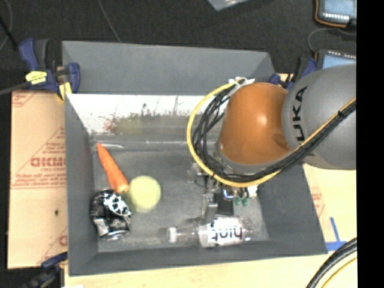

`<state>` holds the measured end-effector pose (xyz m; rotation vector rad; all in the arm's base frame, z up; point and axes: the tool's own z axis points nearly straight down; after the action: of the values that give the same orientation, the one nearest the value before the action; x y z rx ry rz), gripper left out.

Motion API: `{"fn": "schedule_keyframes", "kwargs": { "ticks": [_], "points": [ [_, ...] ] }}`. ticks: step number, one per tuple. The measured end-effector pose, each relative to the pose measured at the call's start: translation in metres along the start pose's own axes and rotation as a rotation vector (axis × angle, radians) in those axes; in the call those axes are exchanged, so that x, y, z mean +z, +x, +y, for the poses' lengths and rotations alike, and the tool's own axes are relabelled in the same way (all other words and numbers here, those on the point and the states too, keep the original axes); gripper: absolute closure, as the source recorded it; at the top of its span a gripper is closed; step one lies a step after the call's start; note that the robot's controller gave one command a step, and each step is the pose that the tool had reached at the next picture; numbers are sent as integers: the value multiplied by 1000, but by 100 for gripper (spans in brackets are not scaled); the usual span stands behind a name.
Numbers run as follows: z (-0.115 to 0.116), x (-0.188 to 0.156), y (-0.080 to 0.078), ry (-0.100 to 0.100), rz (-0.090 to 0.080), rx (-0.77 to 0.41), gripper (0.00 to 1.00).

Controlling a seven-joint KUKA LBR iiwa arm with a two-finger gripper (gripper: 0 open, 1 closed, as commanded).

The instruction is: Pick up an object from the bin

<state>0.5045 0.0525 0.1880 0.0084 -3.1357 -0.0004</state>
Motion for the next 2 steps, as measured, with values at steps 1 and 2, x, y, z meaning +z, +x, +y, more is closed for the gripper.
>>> {"fn": "schedule_keyframes", "kwargs": {
  "ticks": [1,2],
  "points": [
    [0,-4,-2,0,-8,2,0],
    [29,37,-28,0,-13,-61,0]
  ]
}}
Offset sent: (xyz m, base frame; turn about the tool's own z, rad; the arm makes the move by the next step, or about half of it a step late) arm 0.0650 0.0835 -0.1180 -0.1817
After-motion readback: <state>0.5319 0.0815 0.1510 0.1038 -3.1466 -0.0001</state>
